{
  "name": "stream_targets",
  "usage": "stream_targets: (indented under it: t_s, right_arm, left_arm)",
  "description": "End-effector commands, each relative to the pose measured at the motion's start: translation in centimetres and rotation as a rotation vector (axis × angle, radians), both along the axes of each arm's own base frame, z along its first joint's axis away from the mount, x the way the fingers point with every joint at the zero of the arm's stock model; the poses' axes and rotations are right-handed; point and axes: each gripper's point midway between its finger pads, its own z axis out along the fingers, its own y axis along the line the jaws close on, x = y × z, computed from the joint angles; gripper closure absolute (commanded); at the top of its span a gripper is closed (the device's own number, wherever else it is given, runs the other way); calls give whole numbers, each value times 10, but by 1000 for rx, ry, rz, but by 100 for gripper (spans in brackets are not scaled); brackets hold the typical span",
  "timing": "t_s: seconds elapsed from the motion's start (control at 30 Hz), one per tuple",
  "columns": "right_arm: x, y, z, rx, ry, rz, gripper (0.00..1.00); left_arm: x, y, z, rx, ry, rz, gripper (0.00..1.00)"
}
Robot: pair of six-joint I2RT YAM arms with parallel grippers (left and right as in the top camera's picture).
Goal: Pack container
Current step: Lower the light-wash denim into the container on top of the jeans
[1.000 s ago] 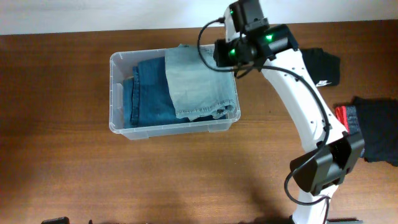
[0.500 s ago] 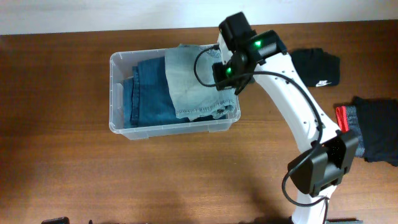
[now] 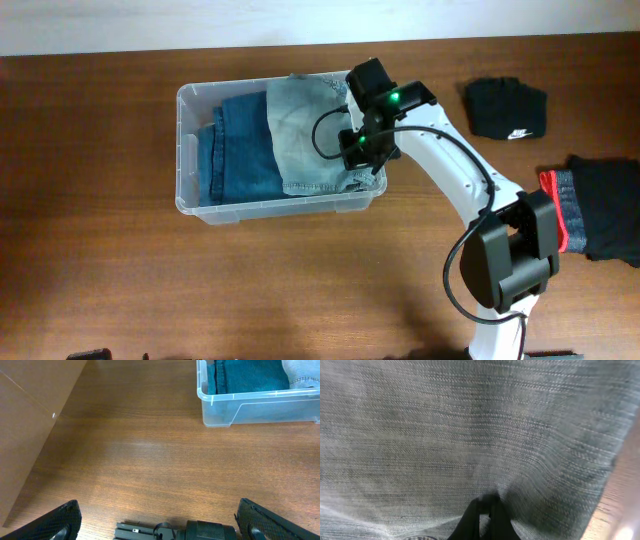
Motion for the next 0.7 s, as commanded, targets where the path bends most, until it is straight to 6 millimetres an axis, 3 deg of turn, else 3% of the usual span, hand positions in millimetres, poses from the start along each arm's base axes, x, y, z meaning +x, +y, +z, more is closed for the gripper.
stream_targets:
  t_s: [0.0, 0.13, 0.37, 0.43, 0.53, 0.67]
  right_arm:
    - [-6, 0, -12, -4, 34, -8, 96]
    - [14, 9, 19, 41, -73, -7, 96]
    - [61, 29, 112, 155, -335, -4, 95]
    - [75, 37, 130, 190, -416, -1, 91]
    - [88, 50, 140, 233, -486, 13, 91]
    - [93, 67, 128, 243, -490, 39, 91]
  left_arm:
    - [0, 3, 0, 11, 0, 8, 1]
    - [0, 3, 0, 11, 0, 8, 1]
    - [0, 3, 0, 11, 0, 8, 0]
    - [0, 3, 0, 11, 0, 8, 1]
    - [0, 3, 0, 11, 0, 8, 0]
    - [0, 3, 0, 11, 0, 8, 1]
